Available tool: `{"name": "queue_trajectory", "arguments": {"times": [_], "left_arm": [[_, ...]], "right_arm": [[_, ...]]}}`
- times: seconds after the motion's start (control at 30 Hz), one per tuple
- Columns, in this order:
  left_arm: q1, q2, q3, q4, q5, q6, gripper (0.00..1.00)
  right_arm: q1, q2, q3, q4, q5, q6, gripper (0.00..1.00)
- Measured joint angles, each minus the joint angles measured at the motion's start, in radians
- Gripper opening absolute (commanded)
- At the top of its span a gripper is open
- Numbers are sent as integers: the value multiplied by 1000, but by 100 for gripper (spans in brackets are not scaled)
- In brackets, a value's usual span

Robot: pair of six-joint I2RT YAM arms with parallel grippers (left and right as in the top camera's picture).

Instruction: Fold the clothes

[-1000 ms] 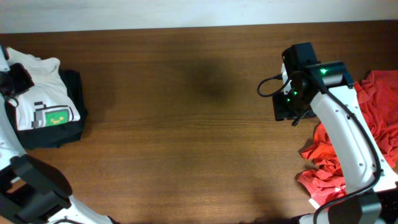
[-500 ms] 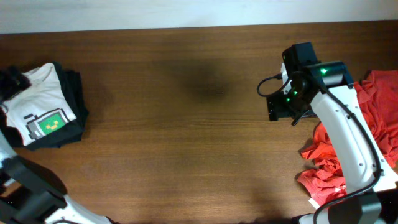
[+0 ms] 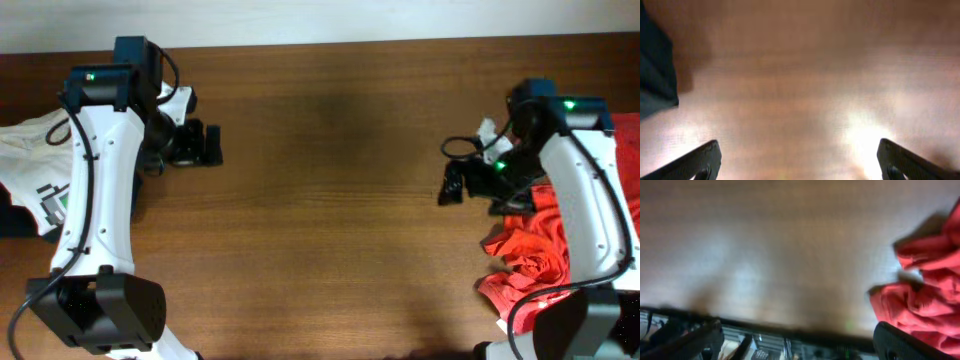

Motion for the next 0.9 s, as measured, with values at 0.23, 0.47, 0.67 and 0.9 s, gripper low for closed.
{"name": "queue_trajectory", "arguments": {"times": [0.23, 0.47, 0.67, 0.9], "left_arm": [[0, -71, -174, -24, -12, -8, 99], [0, -988, -908, 544, -25, -30, 99], [0, -1621, -1133, 624, -26, -31, 99], [0, -1711, -1136, 523, -26, -31, 99]], "right_arm": [[-22, -243, -283, 195, -5, -30, 99], [-22, -961, -658, 478, 15, 4, 99], [-22, -1223, -684, 504, 22, 5, 99], [-22, -1223, -685, 505, 25, 7, 99]]}}
